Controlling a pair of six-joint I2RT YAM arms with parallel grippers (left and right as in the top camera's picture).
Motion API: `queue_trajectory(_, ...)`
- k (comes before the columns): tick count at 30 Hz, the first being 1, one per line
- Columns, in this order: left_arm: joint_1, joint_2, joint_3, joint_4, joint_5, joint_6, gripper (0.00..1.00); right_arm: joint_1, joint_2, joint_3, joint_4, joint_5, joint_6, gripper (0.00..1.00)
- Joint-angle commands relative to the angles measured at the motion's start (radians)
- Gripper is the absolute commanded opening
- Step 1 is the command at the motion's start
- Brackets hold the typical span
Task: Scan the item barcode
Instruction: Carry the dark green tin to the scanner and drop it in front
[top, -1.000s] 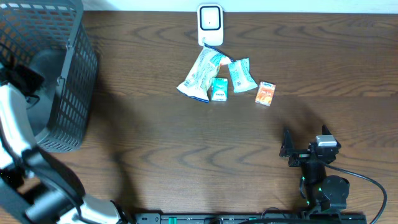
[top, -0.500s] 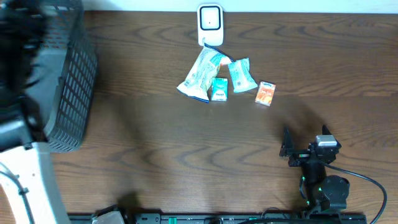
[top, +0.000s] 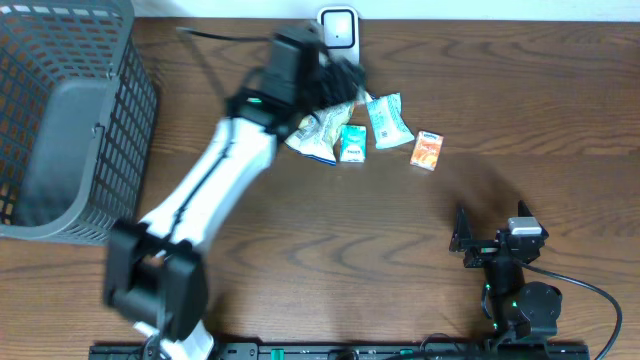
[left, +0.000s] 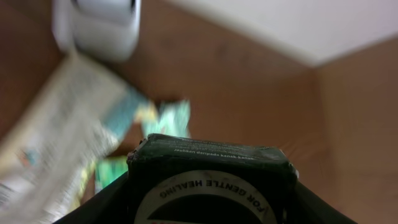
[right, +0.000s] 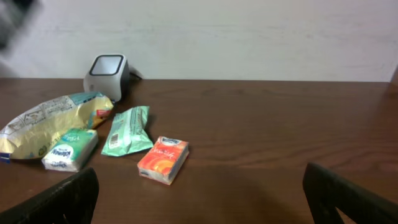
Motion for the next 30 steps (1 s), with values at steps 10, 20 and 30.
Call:
queue_trajectory(10,-0.285,0.264,0.004,-0.081,-0.171,0.093,0.49,-0.014,-0.005,-0.003,-0.001,0.000,-0.001,0.99)
queue_trajectory(20,-0.292,0.356,0.004,-0.034,-0.203,0.106,0.68,-0.014,-0.005,-0.004,-0.001,0.000,-0.001,0.99)
queue_trajectory(30,-0.194,0.199,0.064,0.044,-0.166,0.124,0.94,-0.014,-0.005,-0.003,-0.001,0.000,-0.001,0.99)
